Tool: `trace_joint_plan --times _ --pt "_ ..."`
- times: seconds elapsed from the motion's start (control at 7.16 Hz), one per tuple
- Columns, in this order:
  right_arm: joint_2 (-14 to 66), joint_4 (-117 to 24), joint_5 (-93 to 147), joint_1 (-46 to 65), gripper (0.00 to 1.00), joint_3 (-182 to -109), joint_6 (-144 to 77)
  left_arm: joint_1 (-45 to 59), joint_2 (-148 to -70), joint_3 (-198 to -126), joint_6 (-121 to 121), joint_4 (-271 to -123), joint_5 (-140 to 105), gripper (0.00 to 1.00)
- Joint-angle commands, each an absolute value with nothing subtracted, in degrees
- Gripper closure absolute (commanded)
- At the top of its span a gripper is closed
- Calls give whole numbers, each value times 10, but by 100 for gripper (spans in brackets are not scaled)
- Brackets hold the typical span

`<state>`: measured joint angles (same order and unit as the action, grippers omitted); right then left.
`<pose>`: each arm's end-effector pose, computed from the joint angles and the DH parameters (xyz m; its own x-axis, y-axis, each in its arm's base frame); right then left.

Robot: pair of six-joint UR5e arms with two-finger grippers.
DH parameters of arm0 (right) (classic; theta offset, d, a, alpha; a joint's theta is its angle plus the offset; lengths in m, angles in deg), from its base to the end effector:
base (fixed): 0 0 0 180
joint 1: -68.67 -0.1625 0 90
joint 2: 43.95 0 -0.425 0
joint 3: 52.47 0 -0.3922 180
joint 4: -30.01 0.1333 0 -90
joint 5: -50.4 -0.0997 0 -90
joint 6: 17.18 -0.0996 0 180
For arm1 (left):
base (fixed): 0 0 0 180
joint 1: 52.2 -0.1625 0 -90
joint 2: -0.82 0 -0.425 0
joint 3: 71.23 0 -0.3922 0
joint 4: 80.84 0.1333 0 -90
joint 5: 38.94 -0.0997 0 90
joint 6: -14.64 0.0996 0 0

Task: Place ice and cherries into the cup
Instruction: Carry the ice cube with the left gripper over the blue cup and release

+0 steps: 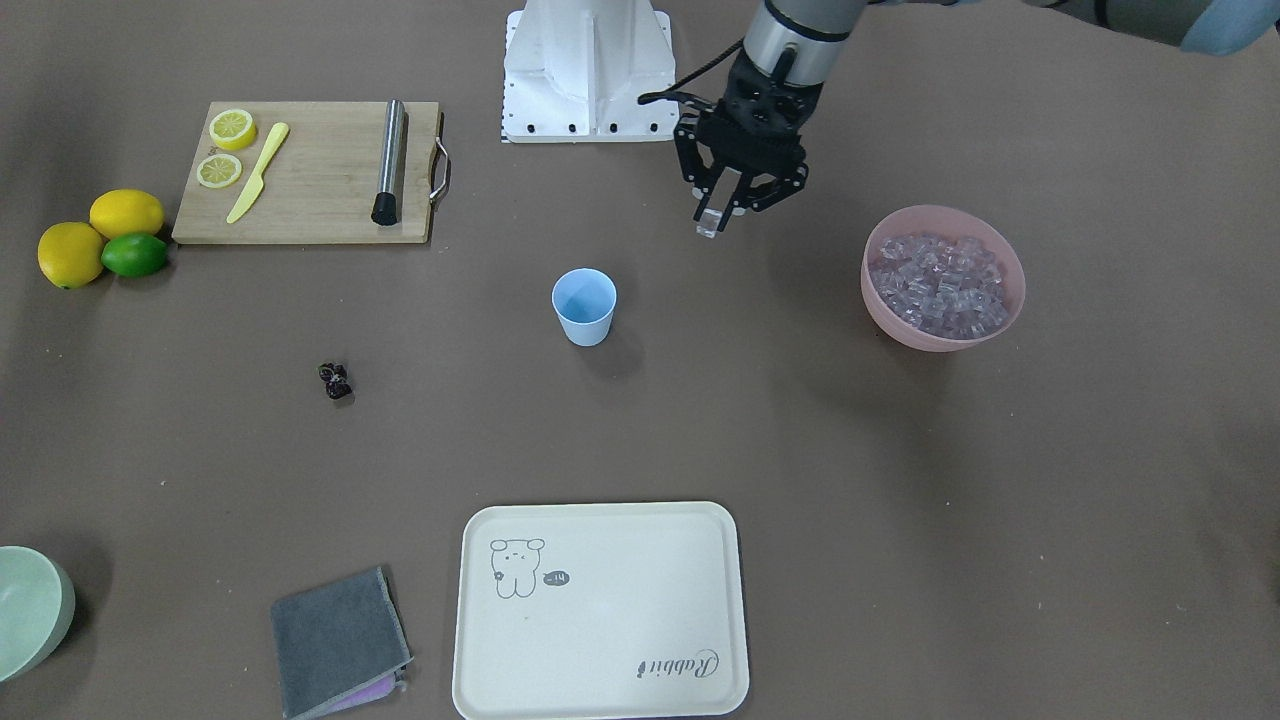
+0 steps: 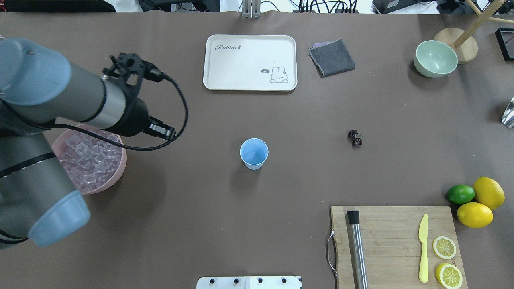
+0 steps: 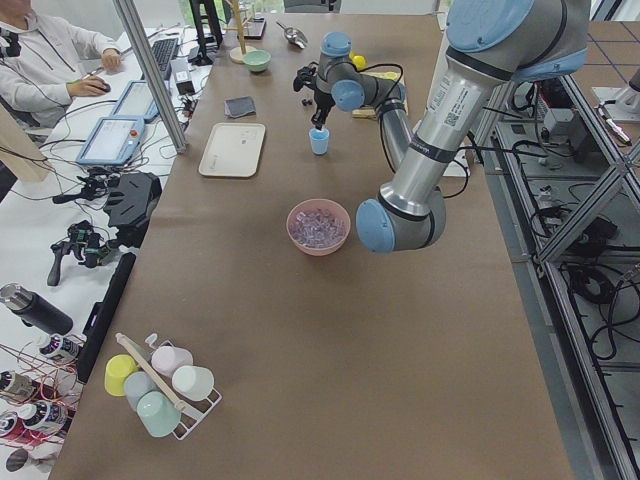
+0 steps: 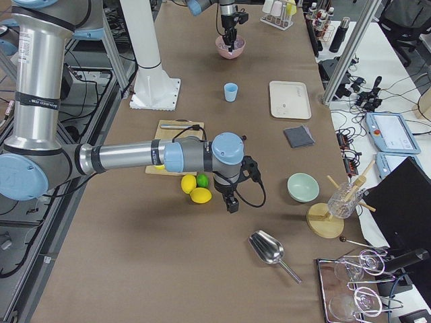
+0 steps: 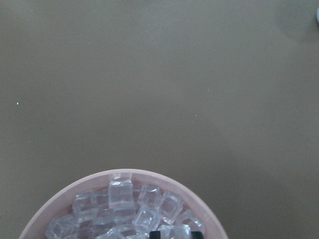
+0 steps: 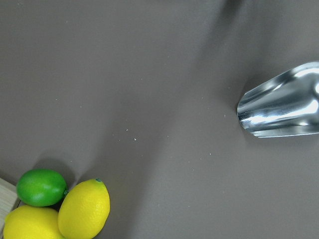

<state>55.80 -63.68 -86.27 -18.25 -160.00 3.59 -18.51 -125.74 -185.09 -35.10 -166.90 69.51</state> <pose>0.0381 -0.4236 0.5893 0.6191 -0.4361 0.6531 0.2921 0.8998 0.3240 0.4266 -0.4067 0.1318 0.5488 0.3709 -0.7492 -0.0629 0.9120 0.4054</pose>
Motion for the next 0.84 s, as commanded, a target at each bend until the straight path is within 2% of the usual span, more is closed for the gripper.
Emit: trace_joint_plan --times 0.0,0.14,0.28,0.7 --pt "558 -638 -863 -182 0 -1600 36 -220 -1358 -1748 -406 -1663 651 100" --pt "562 -637 -863 -182 0 -1601 36 -235 -1405 -1689 -420 -1671 624 100" --pt "567 -637 -864 -182 0 -1603 36 -239 -1416 -1653 -421 -1692 622 100" --pt "568 -637 -865 -182 0 -1603 37 -253 -1399 -1646 -421 -1701 621 100"
